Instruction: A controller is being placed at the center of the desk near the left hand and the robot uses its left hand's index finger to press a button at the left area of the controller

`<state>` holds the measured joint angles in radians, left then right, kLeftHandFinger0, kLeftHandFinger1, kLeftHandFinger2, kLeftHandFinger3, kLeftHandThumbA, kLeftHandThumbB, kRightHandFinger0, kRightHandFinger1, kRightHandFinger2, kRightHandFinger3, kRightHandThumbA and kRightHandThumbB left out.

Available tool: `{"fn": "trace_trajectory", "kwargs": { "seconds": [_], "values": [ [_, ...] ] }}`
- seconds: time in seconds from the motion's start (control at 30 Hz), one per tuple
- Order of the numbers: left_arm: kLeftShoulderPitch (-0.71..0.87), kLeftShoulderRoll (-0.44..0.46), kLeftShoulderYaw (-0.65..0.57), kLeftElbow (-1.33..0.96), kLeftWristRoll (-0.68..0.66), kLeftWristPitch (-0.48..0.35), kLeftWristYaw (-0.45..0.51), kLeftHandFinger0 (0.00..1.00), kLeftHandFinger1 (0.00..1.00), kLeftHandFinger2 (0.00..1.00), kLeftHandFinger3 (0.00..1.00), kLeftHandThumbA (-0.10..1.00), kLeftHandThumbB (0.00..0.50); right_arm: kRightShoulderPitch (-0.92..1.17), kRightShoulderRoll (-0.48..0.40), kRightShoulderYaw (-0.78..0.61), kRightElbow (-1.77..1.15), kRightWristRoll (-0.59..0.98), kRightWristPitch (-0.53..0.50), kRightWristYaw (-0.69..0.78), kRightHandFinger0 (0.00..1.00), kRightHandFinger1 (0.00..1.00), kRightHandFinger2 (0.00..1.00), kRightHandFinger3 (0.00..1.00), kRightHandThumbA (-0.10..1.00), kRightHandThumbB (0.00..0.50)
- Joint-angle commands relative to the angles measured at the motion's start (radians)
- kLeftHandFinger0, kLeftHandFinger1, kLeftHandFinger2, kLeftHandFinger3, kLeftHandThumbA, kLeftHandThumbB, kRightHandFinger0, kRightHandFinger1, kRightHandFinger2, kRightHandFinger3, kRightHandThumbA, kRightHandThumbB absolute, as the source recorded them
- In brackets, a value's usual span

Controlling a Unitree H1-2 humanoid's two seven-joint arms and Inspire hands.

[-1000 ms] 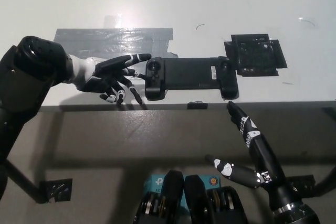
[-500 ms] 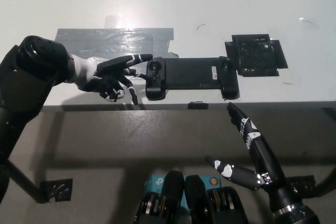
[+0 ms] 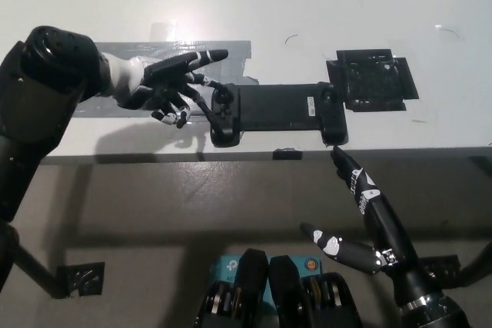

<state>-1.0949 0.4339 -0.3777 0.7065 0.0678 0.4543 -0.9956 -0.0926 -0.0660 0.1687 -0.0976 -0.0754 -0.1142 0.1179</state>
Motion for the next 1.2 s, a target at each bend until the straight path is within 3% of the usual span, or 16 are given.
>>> {"fn": "trace_trajectory", "kwargs": {
  "seconds": [0.0, 0.3, 0.47, 0.67, 0.73, 0.9, 1.17],
  "values": [
    [-0.049, -0.008, 0.018, 0.005, 0.009, 0.016, -0.016, 0.0, 0.22, 0.55, 1.0, 1.0, 0.45, -0.015, 0.0, 0.002, -0.041, -0.002, 0.0, 0.011, 1.0, 1.0, 1.0, 1.0, 0.78, 0.191],
    [-0.037, -0.031, 0.016, 0.043, 0.036, 0.016, -0.009, 0.0, 0.2, 0.52, 1.0, 1.0, 0.447, -0.019, 0.001, 0.0, -0.047, -0.003, 0.009, 0.012, 1.0, 1.0, 1.0, 1.0, 0.77, 0.193],
    [-0.032, -0.04, 0.01, 0.058, 0.05, 0.016, -0.01, 0.0, 0.1, 0.45, 1.0, 1.0, 0.454, -0.019, 0.002, -0.001, -0.046, 0.002, 0.01, 0.014, 1.0, 1.0, 1.0, 1.0, 0.77, 0.196],
    [-0.041, -0.038, -0.017, 0.071, 0.068, 0.016, -0.035, 0.0, 0.12, 0.47, 1.0, 1.0, 0.468, -0.022, 0.003, 0.0, -0.052, -0.002, 0.017, 0.014, 1.0, 1.0, 1.0, 1.0, 0.77, 0.198],
    [-0.053, -0.035, -0.027, 0.088, 0.071, 0.016, -0.053, 0.0, 0.02, 0.36, 1.0, 1.0, 0.462, -0.024, 0.002, -0.001, -0.052, 0.0, 0.017, 0.014, 1.0, 1.0, 1.0, 1.0, 0.77, 0.195],
    [-0.083, -0.026, -0.038, 0.132, 0.066, 0.016, -0.083, 0.0, 0.0, 0.31, 1.0, 1.0, 0.458, -0.029, 0.001, -0.004, -0.051, 0.002, 0.014, 0.014, 1.0, 1.0, 1.0, 1.0, 0.75, 0.194],
    [-0.108, -0.012, -0.043, 0.152, 0.065, 0.015, -0.078, 0.0, 0.04, 0.36, 1.0, 1.0, 0.475, -0.037, 0.0, -0.006, -0.052, 0.001, 0.017, 0.013, 1.0, 1.0, 1.0, 1.0, 0.72, 0.206]
  ]
}}
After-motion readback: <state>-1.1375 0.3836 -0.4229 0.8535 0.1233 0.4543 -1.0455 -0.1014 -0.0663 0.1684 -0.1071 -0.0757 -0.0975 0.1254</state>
